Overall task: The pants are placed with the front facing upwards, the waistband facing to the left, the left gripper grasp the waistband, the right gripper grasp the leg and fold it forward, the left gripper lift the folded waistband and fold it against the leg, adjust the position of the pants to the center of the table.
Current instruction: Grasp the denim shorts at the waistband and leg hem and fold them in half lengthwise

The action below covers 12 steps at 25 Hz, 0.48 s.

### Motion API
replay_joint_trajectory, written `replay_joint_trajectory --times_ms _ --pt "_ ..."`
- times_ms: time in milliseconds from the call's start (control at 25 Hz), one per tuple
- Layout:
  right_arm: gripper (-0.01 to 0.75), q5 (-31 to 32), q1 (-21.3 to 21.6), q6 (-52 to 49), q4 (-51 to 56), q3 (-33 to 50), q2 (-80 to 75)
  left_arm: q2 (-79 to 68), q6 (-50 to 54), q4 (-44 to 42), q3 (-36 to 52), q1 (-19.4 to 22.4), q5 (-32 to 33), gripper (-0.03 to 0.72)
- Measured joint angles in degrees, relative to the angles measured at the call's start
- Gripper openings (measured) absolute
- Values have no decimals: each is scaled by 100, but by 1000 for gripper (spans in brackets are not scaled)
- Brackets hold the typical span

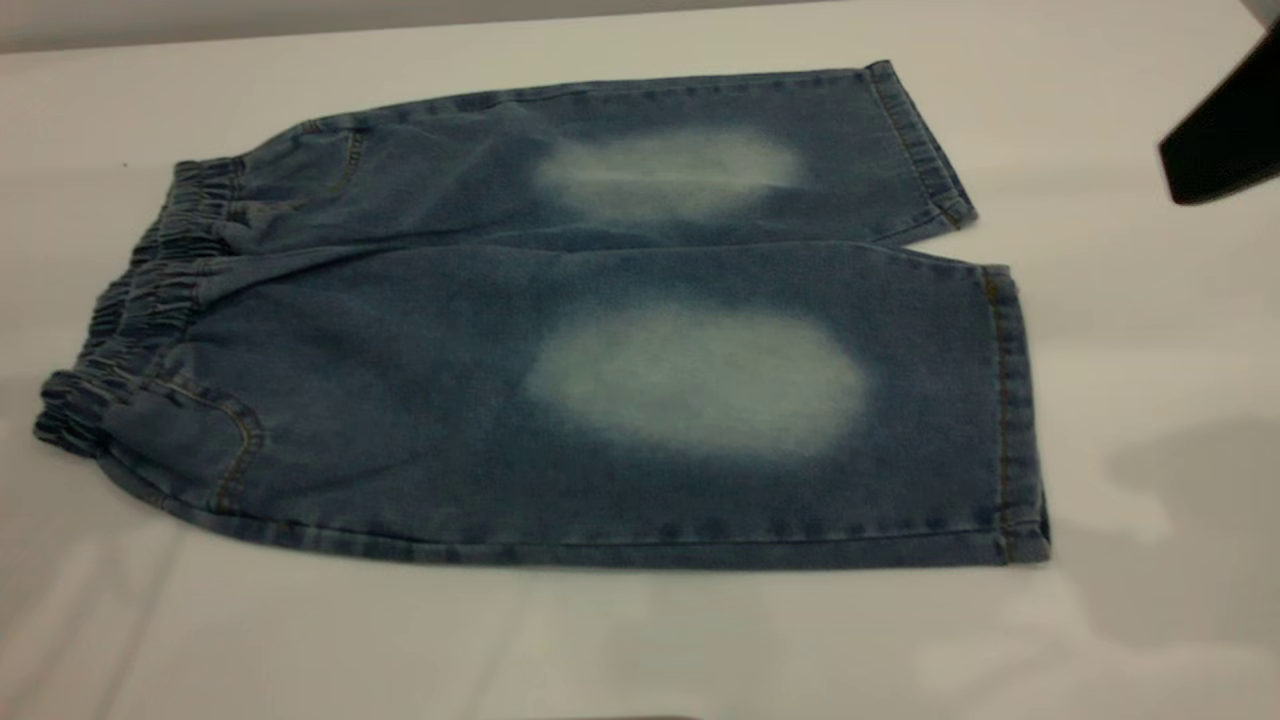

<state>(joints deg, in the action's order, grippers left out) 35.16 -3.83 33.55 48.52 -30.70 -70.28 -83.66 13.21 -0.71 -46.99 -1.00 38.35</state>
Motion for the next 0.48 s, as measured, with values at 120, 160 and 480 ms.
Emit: replay_joint_trajectory --times_ms 120,160,480 --pt "542 -113 0 281 274 0 -113 -657 209 -14 -53 0 -191 565" --pt "542 -123 0 353 340 0 -125 -817 306 -48 -59 0 -243 565" --pt "542 -256 0 499 503 0 -157 -1952 1230 -471 -87 0 -953 565"
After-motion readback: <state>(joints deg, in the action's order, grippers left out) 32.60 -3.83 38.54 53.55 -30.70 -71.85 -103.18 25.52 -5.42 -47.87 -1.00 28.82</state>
